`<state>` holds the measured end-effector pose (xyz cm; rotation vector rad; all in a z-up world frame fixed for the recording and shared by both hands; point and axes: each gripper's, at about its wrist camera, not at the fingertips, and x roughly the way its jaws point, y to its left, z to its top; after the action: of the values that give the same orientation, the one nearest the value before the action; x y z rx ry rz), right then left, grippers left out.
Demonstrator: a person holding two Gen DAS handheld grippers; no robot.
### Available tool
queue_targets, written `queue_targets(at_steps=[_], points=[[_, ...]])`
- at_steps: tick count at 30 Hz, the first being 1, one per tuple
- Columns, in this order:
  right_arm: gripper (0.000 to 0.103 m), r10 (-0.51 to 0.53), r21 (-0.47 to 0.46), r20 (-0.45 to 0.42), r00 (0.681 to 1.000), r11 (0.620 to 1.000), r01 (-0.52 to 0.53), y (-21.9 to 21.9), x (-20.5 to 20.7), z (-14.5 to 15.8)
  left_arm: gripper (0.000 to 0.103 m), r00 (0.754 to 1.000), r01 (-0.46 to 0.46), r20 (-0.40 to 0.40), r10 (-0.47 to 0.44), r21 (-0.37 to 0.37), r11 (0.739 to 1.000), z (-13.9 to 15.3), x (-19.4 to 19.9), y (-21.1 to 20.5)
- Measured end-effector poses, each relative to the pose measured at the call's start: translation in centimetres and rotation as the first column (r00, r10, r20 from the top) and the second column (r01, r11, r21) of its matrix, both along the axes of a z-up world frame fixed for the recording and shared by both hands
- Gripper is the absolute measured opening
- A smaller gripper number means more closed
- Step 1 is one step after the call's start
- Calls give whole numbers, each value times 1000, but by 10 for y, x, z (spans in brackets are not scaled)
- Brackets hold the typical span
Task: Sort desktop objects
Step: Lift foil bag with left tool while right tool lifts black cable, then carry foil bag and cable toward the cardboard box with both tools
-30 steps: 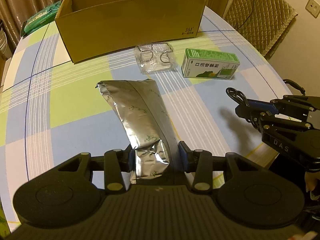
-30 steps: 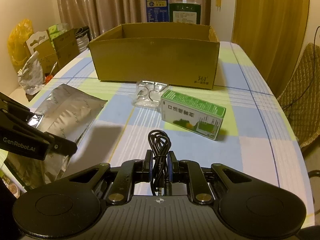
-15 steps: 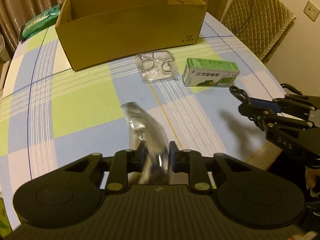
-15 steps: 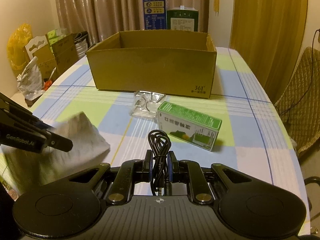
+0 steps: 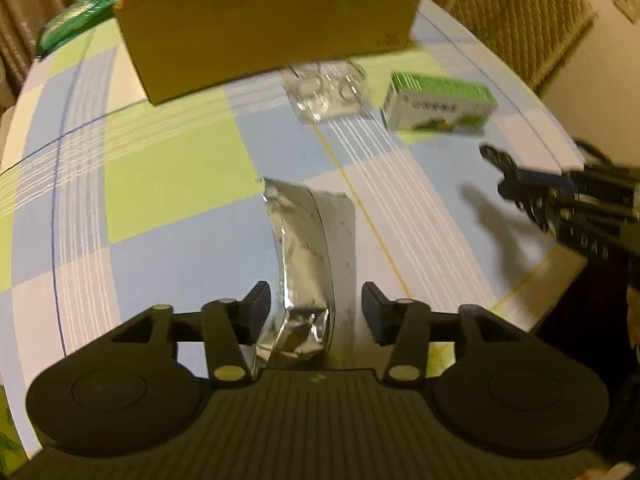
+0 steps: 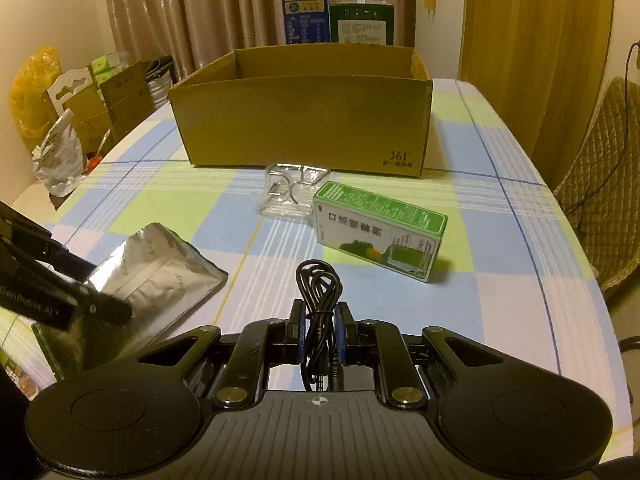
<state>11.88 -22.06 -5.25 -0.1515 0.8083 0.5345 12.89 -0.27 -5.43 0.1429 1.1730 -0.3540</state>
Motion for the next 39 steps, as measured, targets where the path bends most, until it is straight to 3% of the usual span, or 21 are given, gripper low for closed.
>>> queue_targets(at_steps=[13,18,25,39], points=[[11,0,-11,-31,1000,1000,-1,2,4,-14,48,991,109,-92,-99,107,988,-40,9,-21],[11,5,-10,-37,999,1000,-5,4,5,-15,36,989,124,-90,-114,115,986,-38,8,-24],[11,7,3,-22,1000,1000,-7,2,4,-8,32,991,124,-64,-117,120,985,-24,6,-21],[11,4,47,23,1000,999,-5,3,7,26,32,992,121,19,-123,101,988,36,12,-31]])
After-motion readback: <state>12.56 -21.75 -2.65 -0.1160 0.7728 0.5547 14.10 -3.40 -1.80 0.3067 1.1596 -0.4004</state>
